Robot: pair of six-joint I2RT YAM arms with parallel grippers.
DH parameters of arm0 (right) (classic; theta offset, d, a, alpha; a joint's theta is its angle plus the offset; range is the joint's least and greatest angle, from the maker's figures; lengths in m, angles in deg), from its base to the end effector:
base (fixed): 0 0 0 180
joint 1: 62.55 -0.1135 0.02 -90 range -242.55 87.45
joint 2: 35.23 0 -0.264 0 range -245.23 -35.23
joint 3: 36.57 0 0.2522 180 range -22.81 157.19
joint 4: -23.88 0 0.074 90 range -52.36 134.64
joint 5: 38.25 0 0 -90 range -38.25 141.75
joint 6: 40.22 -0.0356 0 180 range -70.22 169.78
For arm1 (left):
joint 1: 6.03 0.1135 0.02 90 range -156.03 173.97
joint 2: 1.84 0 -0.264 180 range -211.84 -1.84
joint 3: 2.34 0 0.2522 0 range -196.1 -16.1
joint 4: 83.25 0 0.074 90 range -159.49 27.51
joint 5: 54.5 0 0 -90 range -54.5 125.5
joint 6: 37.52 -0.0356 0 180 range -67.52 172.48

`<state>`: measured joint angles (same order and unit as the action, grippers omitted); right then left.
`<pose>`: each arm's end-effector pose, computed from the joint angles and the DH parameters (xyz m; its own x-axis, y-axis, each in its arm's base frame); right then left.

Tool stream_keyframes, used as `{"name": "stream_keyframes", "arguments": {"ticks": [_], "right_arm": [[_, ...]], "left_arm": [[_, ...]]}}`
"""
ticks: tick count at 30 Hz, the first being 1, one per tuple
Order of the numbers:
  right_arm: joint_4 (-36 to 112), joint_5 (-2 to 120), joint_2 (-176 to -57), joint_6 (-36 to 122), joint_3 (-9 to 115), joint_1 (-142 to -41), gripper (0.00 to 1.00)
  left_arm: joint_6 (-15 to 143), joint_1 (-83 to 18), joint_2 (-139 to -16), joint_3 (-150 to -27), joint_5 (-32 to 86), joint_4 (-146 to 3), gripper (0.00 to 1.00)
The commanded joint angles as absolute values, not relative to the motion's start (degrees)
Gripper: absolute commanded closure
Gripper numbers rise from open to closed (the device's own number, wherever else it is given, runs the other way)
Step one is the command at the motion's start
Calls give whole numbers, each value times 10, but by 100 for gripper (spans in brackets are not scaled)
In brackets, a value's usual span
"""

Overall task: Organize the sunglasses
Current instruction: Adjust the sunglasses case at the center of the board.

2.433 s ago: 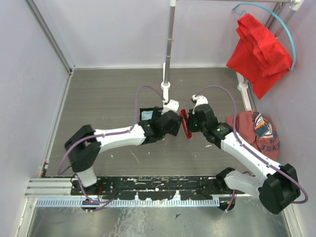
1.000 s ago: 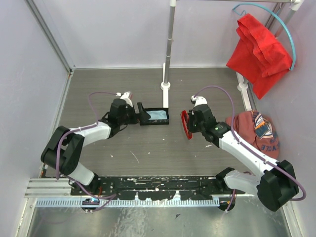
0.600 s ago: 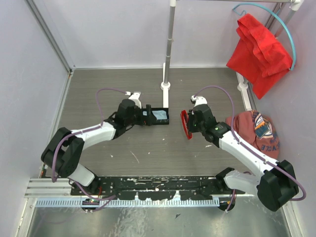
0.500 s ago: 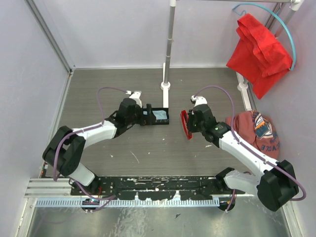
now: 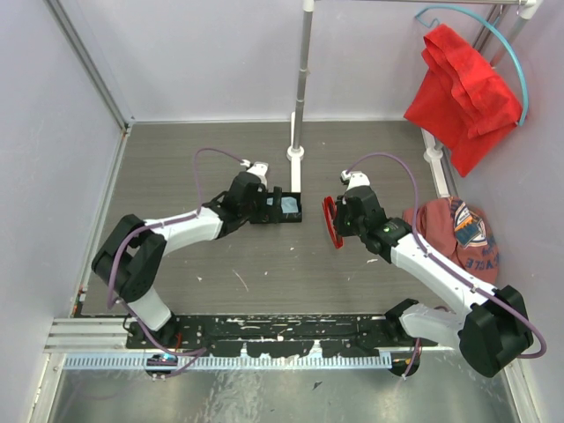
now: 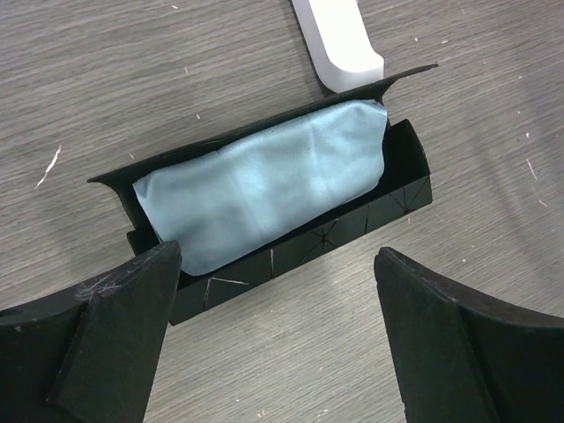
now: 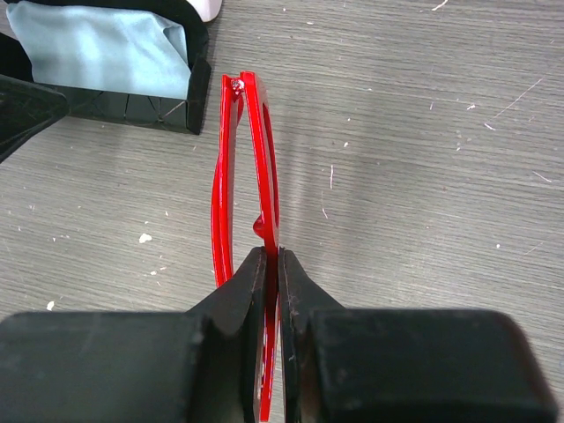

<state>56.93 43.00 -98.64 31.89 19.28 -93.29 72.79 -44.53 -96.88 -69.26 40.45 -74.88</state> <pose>0.2045 0.1153 0.2453 -0.6571 -0.0375 -0.7529 -0.2144 0.9668 0.1390 0.2787 -0.2177 0.1925 -0.6329 0.0616 -0.7718 0.3692 0.9002 -0.2309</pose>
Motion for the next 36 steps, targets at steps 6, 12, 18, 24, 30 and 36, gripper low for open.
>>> {"name": "stream_keyframes", "arguments": {"ticks": [6, 12, 18, 24, 30, 36], "right_arm": [[536, 423, -982, 326, 191, -929, 99], [536, 424, -978, 326, 189, -928, 99], [536, 424, -976, 328, 187, -926, 99], [536, 424, -977, 327, 187, -924, 99], [536, 424, -972, 326, 187, -923, 99], [536, 424, -967, 327, 186, -919, 99]], "left_arm": [[722, -450, -998, -731, 424, -699, 2], [731, -450, -1001, -732, 416, -689, 2], [737, -451, -999, -730, 411, -678, 2], [744, -460, -994, -727, 412, -661, 2], [754, -476, -987, -723, 423, -647, 2], [769, -499, -980, -722, 443, -627, 2]]}}
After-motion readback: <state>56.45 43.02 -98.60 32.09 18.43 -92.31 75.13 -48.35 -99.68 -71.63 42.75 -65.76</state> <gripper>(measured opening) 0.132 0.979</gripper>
